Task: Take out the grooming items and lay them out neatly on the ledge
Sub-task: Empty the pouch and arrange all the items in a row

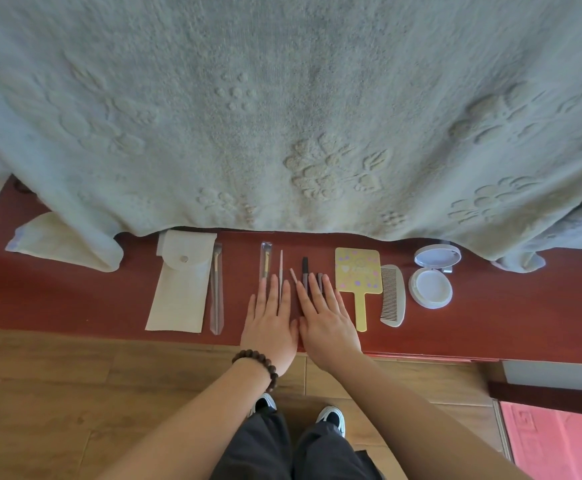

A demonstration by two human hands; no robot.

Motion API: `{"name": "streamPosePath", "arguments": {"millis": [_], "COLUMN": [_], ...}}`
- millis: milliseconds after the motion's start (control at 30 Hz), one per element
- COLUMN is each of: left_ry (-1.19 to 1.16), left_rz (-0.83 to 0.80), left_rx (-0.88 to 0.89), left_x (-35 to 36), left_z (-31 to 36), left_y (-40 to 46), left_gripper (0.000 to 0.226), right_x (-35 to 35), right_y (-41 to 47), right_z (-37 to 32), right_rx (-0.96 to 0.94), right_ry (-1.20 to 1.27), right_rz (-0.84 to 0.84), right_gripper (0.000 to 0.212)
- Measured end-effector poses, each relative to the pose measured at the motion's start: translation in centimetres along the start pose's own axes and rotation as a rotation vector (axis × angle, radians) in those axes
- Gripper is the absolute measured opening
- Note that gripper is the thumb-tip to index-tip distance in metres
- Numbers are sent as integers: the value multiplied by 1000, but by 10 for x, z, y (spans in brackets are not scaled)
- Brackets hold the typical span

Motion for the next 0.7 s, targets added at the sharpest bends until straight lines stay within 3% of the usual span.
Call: {"name": "streamPosePath", "arguments": {"millis": [233,400,700], "left_ry": [8,8,28], "left_rz": [-24,-4,19], "left_rx": [-5,19,51], "left_x": [4,1,2], "left_z": [-15,-13,-16], "left_y": [-11,-13,0], "left_gripper": [65,64,65], "right_x": [5,4,-7], "right_y": [-5,-6,-4], "right_z": [-11,-11,2], "right_rx": [-3,19,68], "right_ry": [45,59,65], "right_rz": [-12,-15,7], "right_gripper": [70,58,59]}}
Point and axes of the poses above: each hand's wrist, its own y-axis towards the middle knuckle, its own x-axis out of the palm, z = x × y, the point moved 6 cm from there along y, towards the middle knuckle, and after that the axes turned 12 degrees about y, right-handed, at the moved point
